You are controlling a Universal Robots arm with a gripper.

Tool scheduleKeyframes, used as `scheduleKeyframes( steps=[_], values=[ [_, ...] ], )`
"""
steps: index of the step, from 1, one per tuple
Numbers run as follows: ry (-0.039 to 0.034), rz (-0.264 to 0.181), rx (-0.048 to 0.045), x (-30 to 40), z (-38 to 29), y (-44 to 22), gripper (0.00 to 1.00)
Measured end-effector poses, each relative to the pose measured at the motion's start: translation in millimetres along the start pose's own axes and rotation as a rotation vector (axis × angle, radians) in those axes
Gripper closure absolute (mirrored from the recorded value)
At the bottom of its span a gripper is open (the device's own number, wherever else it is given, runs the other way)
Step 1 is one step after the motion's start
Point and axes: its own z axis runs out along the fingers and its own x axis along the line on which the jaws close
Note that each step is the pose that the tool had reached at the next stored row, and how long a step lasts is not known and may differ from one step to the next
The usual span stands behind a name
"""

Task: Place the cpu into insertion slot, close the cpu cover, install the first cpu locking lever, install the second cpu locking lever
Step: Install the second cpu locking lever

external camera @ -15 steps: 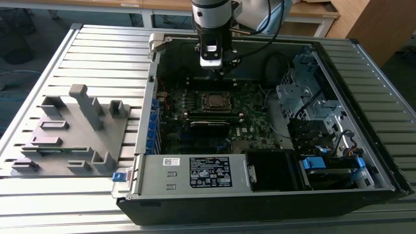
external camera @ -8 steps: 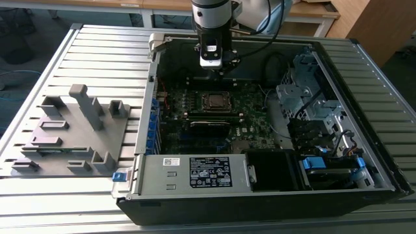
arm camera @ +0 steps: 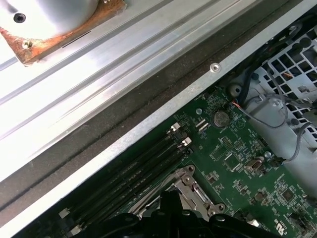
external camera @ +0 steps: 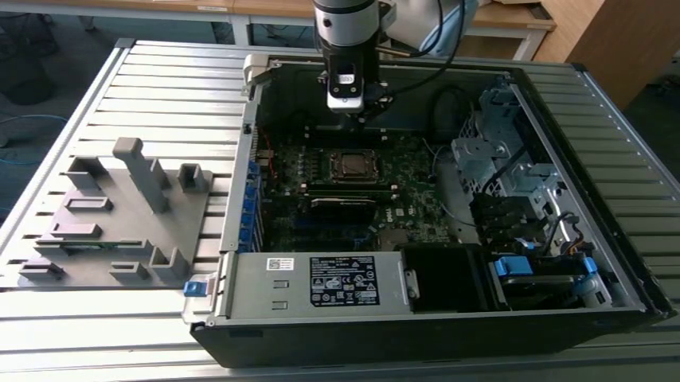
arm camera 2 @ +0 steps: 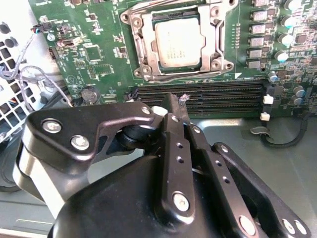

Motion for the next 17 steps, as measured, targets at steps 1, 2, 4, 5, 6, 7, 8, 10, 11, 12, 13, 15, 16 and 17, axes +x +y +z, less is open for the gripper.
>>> scheduleKeyframes(
  steps=[1, 2, 4, 5, 6, 7, 8, 10, 11, 12, 13, 15, 16, 17],
  values=[
    [-0.0005, 0.0, 0.0006, -0.4, 0.1, 0.3, 0.9],
    [-0.0009, 0.0, 0.001, -0.7, 0.2, 0.4, 0.9],
    [-0.0016, 0.0, 0.0021, -1.5, 0.4, 1.1, 0.9],
    [-0.0019, 0.0, 0.0024, -2.1, 0.5, 1.5, 0.9],
    [-0.0021, -0.001, 0.0025, -2.5, 0.7, 1.9, 0.9],
    [-0.0022, -0.001, 0.0028, -2.9, 0.7, 2.2, 0.9],
    [-0.0023, -0.001, 0.0029, -3.1, 0.8, 2.3, 0.9],
    [-0.0024, -0.001, 0.003, -3.2, 0.8, 2.4, 0.9],
    [-0.0025, -0.001, 0.0031, -3.2, 0.8, 2.4, 0.9],
    [-0.0025, -0.001, 0.0032, -3.2, 0.8, 2.4, 0.9],
    [-0.001, -0.001, 0.0072, -3.3, 1.1, 2.6, 0.9],
    [0.009, -0.001, 0.0272, -3.9, 1.6, 3.0, 0.9],
    [0.0142, -0.001, 0.0381, -4.3, 1.9, 3.2, 0.9],
    [0.0194, -0.001, 0.0496, -4.7, 2.1, 3.5, 0.9]
  ],
)
